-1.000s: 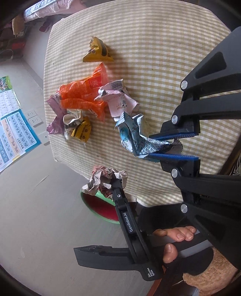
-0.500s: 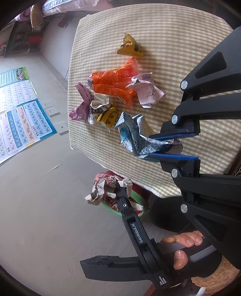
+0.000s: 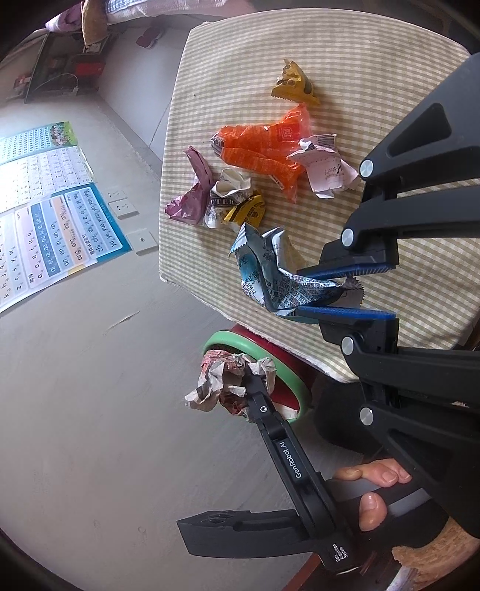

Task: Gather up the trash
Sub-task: 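Carry the paper wad and blue-white wrapper over the red bin with both tools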

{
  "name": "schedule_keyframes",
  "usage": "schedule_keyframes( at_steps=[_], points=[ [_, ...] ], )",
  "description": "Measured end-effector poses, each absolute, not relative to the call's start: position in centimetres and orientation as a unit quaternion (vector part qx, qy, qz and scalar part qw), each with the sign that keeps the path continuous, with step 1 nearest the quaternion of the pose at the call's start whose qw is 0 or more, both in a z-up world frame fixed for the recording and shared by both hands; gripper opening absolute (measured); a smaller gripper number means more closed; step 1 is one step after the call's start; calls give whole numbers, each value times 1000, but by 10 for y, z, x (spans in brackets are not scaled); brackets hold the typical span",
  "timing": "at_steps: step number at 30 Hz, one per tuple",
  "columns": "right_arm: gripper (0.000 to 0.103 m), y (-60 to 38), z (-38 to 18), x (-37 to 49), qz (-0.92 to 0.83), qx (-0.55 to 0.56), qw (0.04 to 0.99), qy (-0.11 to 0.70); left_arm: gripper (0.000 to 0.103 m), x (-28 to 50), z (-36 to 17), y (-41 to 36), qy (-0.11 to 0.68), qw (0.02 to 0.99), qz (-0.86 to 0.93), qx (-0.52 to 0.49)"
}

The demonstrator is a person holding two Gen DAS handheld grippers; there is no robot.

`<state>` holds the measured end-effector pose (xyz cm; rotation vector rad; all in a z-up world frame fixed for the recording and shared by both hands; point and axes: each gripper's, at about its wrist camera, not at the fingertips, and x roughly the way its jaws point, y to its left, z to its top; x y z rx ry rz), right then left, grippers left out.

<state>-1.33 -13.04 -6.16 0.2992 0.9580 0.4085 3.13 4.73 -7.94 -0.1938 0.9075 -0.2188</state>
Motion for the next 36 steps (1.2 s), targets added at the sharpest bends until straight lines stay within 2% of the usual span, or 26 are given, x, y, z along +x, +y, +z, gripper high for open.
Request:
schedule_keyframes(
  at_steps=[36],
  points=[
    [17, -75, -60, 13, 243, 107, 845, 465, 25, 39, -93, 101, 438, 890, -49, -118]
  ],
)
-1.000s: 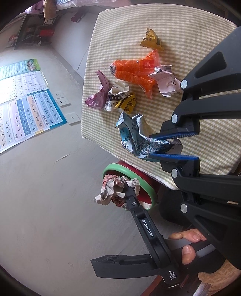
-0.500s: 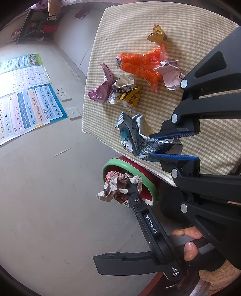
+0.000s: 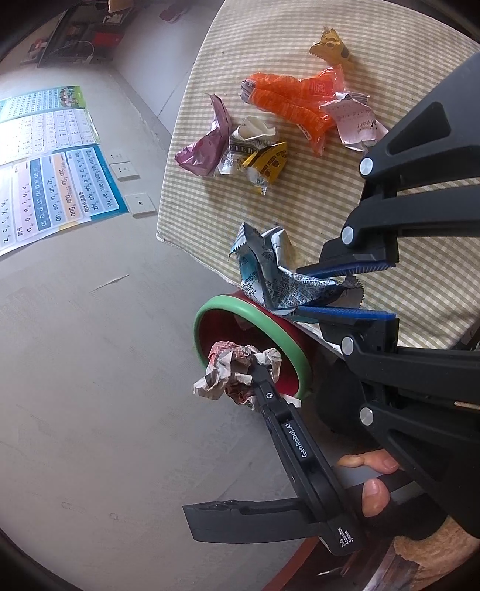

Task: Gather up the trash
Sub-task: 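Carry the paper wad and blue-white wrapper over the red bin with both tools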

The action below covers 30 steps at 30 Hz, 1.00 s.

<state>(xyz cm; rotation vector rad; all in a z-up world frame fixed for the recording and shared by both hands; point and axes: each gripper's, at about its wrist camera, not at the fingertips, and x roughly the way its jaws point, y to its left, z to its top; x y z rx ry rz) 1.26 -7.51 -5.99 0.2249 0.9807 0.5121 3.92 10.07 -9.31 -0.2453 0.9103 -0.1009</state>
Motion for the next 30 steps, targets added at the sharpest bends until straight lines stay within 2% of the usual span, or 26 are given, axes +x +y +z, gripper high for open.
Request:
schedule_keyframes(
  at_steps=[30],
  points=[
    [17, -25, -71, 30, 287, 86, 827, 475, 25, 42, -104, 154, 439, 888, 11, -138]
  ],
)
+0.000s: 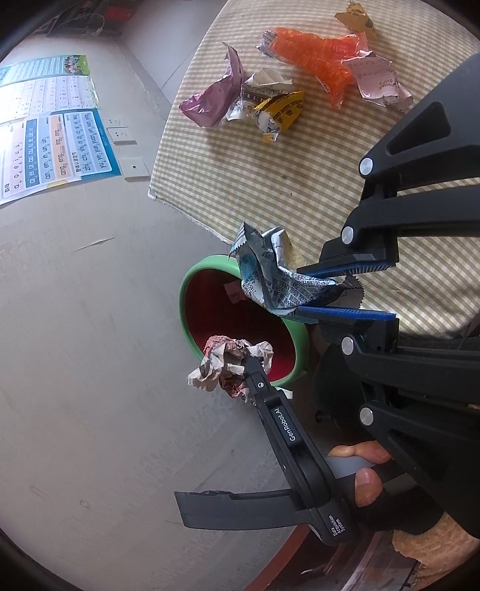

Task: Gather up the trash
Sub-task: 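Carry the paper wad and blue-white wrapper over the red bin with both tools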

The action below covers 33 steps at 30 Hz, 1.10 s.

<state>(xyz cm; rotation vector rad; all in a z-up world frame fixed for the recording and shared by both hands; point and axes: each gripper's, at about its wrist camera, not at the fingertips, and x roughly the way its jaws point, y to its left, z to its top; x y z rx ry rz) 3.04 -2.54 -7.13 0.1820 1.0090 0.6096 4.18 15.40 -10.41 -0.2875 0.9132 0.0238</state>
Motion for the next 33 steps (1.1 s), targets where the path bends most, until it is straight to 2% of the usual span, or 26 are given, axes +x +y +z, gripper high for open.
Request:
schedule_keyframes(
  at_steps=[33],
  points=[
    [17, 0, -73, 52, 303, 76, 830, 461, 25, 46, -107, 178, 439, 886, 40, -144]
  ],
)
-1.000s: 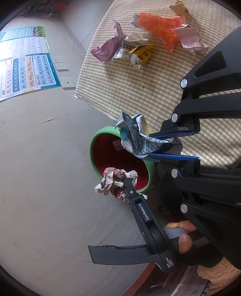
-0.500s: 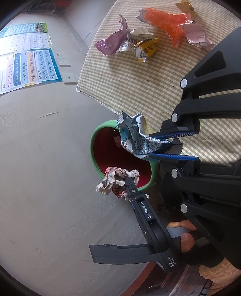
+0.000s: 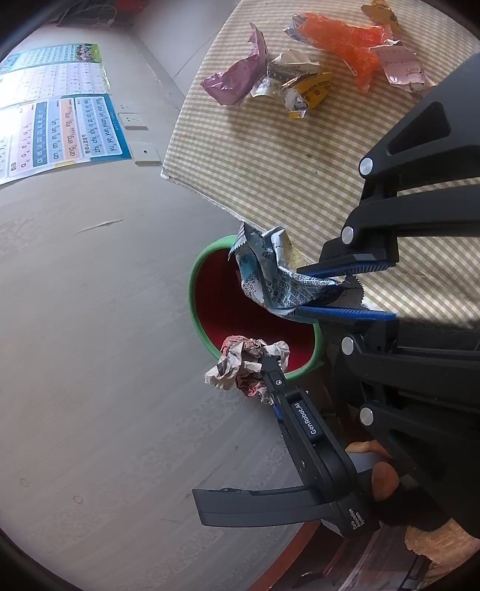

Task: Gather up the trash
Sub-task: 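Carry the paper wad and blue-white wrapper over the red bin with both tools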

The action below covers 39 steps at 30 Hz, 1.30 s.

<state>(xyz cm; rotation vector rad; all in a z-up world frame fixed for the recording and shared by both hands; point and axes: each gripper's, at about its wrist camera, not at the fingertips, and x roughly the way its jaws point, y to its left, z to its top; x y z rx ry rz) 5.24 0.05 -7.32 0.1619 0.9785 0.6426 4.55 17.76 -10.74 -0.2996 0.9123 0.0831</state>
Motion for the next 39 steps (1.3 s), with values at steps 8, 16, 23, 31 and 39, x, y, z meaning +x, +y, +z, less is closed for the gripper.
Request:
schedule_keyframes(
  at_steps=[8, 16, 23, 31, 39],
  points=[
    [17, 6, -71, 58, 307, 75, 833, 455, 25, 48, -104, 182, 435, 888, 50, -140],
    [17, 10, -70, 60, 308, 70, 832, 456, 25, 50, -105, 186, 434, 889, 55, -136],
    [17, 17, -72, 65, 311, 64, 831, 458, 25, 51, -108, 188, 438, 886, 57, -139],
    [17, 27, -73, 69, 313, 58, 829, 460, 25, 55, -109, 192, 440, 885, 60, -141],
    [17, 38, -74, 76, 317, 46, 828, 460, 25, 59, -110, 193, 441, 884, 63, -140]
  ],
)
